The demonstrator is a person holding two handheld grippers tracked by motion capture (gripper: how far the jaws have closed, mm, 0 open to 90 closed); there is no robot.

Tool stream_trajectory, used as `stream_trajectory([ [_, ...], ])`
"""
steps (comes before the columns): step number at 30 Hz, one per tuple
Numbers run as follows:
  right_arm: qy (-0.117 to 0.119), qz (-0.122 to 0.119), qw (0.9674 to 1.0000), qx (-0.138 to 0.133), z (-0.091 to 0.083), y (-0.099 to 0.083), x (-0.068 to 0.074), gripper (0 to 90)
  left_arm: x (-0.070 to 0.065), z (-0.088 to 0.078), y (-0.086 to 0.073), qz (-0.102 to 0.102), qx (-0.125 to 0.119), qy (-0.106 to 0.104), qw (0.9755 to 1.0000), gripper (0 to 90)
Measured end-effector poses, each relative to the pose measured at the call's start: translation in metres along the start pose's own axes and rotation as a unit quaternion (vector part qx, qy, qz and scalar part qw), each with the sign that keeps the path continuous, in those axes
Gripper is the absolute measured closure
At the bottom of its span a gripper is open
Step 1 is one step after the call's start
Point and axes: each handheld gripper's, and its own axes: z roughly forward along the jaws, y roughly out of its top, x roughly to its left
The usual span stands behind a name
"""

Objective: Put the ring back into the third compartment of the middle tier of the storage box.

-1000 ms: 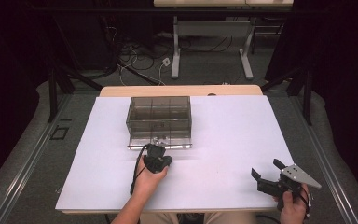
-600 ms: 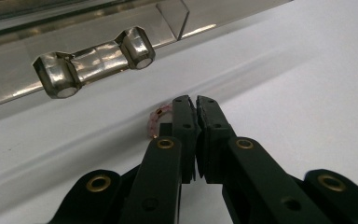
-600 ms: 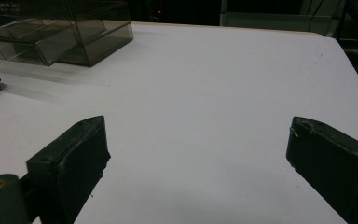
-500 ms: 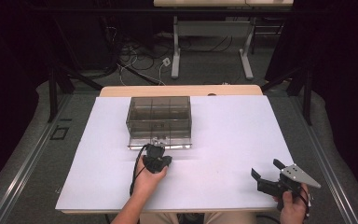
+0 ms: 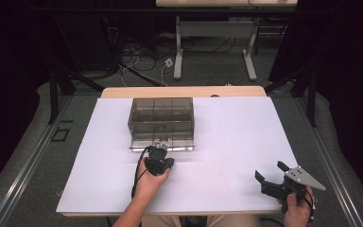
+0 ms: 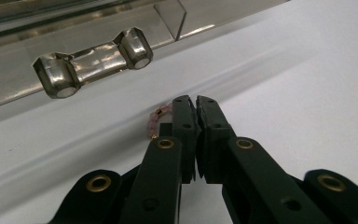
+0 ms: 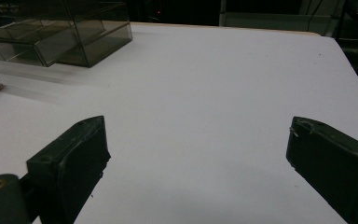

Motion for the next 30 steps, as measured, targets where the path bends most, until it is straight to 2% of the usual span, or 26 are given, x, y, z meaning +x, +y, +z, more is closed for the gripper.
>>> stream_trajectory([
  [17,0.001,0.006,1.0000,0.000,0.000,0.000,0.000,5.1,-0.003,-0.010,-0.001,0.002,-0.009,-0.012,0.9999,87.1],
  [22,0.002,0.006,1.0000,0.002,0.000,0.000,0.000,5.1,-0.003,-0.013,-0.002,-0.003,-0.014,-0.017,0.9998,87.2],
  [30,0.002,0.006,1.0000,-0.001,0.000,0.000,0.000,5.1,-0.003,-0.017,-0.002,0.002,-0.014,-0.021,0.9997,87.5],
])
